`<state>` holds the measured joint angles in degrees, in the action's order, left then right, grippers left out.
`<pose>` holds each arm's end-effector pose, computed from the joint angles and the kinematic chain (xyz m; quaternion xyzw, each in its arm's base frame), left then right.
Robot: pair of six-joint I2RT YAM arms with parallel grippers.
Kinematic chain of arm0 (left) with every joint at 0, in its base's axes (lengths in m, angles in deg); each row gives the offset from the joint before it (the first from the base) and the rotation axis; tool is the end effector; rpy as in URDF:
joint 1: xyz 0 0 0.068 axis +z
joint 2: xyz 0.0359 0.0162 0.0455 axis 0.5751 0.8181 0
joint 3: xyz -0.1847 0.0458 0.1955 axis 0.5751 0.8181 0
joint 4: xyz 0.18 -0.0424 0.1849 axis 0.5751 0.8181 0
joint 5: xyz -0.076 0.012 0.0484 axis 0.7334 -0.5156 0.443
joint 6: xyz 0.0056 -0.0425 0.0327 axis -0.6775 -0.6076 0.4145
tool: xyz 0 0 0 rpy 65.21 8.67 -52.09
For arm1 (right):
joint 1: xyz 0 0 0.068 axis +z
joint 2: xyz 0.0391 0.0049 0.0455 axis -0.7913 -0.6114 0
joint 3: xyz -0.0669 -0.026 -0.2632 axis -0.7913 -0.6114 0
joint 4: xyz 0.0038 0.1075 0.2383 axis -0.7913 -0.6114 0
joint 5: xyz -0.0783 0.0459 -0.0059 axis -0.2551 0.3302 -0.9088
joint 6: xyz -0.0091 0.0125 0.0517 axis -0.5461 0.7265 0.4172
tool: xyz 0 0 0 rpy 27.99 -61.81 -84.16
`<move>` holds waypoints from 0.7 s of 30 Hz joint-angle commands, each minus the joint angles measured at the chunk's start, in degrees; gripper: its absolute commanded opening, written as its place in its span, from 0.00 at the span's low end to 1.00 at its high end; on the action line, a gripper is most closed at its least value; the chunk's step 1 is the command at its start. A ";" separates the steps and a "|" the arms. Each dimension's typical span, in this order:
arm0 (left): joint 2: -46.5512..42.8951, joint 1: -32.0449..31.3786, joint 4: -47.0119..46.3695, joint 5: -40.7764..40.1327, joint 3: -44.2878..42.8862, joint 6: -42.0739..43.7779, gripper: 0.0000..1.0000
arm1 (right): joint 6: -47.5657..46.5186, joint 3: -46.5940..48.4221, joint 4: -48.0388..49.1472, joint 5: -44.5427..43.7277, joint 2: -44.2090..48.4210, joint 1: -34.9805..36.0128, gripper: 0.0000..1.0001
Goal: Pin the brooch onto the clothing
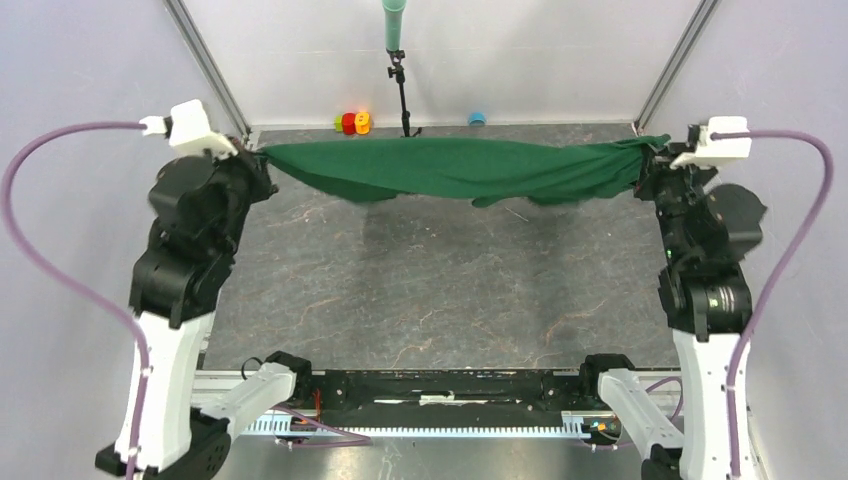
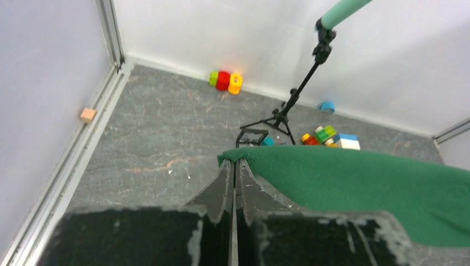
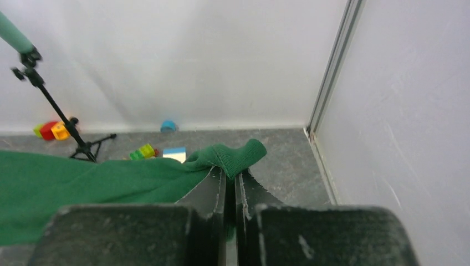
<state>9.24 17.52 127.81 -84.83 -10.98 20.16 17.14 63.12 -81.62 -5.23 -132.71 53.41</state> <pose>0.1448 -0.0316 0.5068 -0.1310 0.7493 -0.0547 0.6469 0.1442 -0.0001 0.4755 0.0385 0.6801 -0.0027 0.7321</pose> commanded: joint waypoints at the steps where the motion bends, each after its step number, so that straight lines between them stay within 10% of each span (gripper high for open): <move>1: -7.08 0.53 -5.77 -0.24 0.72 6.40 0.02 | -1.43 3.95 4.21 1.43 6.10 -0.25 0.00; 15: -8.05 0.41 8.10 2.96 -19.56 6.71 0.02 | -5.19 14.25 -2.46 -1.77 12.90 -0.20 0.00; 21: 0.77 0.53 4.99 4.46 -4.43 0.14 0.02 | -3.20 -3.06 5.05 -11.93 11.30 -0.22 0.00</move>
<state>-0.29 17.70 132.60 -80.13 -26.72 24.84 13.51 71.71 -80.79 -7.85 -118.35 53.39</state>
